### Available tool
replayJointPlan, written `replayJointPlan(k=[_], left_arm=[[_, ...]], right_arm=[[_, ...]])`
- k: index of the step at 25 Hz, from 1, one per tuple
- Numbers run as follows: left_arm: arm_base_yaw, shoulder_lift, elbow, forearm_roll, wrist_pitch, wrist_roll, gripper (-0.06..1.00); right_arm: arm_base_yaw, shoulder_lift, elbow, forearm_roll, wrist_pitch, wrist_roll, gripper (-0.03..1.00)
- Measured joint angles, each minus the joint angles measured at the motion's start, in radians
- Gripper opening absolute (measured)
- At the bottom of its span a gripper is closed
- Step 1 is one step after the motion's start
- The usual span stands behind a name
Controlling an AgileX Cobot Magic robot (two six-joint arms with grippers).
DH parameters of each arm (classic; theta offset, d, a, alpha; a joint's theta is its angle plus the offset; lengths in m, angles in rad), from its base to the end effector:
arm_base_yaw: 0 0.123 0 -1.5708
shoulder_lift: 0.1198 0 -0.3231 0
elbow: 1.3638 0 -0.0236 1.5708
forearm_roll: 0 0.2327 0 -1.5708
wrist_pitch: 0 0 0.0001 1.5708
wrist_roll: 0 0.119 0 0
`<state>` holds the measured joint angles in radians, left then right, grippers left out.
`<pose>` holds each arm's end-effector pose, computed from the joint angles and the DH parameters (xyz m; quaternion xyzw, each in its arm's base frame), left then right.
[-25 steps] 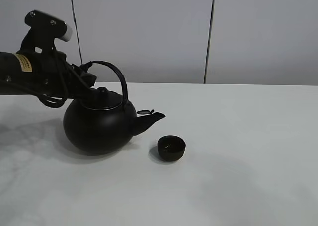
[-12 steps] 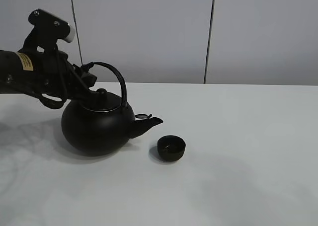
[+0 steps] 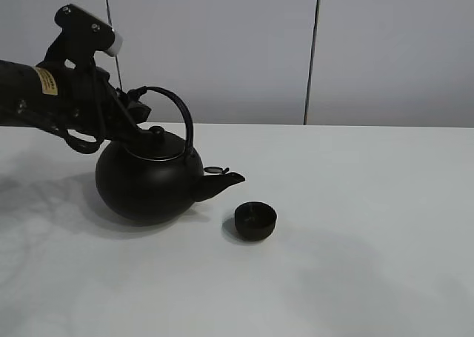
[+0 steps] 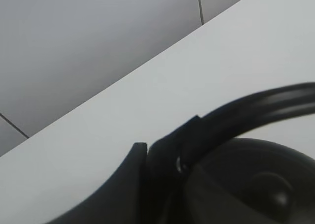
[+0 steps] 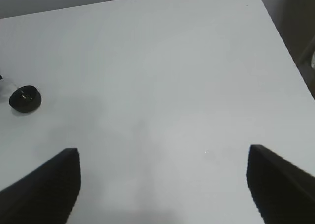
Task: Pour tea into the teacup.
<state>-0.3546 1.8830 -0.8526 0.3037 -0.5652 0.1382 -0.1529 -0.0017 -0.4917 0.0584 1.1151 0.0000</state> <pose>0.3678 -0.1565 0.1962 0.3461 0.7563 -0.0553 0.5525 -0.0356 0.0118 0.2479 0.0645 0.8660 -0.0088 0.4958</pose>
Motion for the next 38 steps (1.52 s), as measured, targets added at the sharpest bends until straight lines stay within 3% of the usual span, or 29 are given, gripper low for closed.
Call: replayJointPlan(k=[15, 38], left_arm=[[0.000, 0.000, -0.001, 0.057, 0.021, 0.000, 0.11], [0.000, 0.000, -0.002, 0.057, 0.037, -0.002, 0.10]], right_arm=[[0.000, 0.000, 0.000, 0.002, 0.000, 0.000, 0.63], [0.000, 0.000, 0.000, 0.002, 0.000, 0.000, 0.63]])
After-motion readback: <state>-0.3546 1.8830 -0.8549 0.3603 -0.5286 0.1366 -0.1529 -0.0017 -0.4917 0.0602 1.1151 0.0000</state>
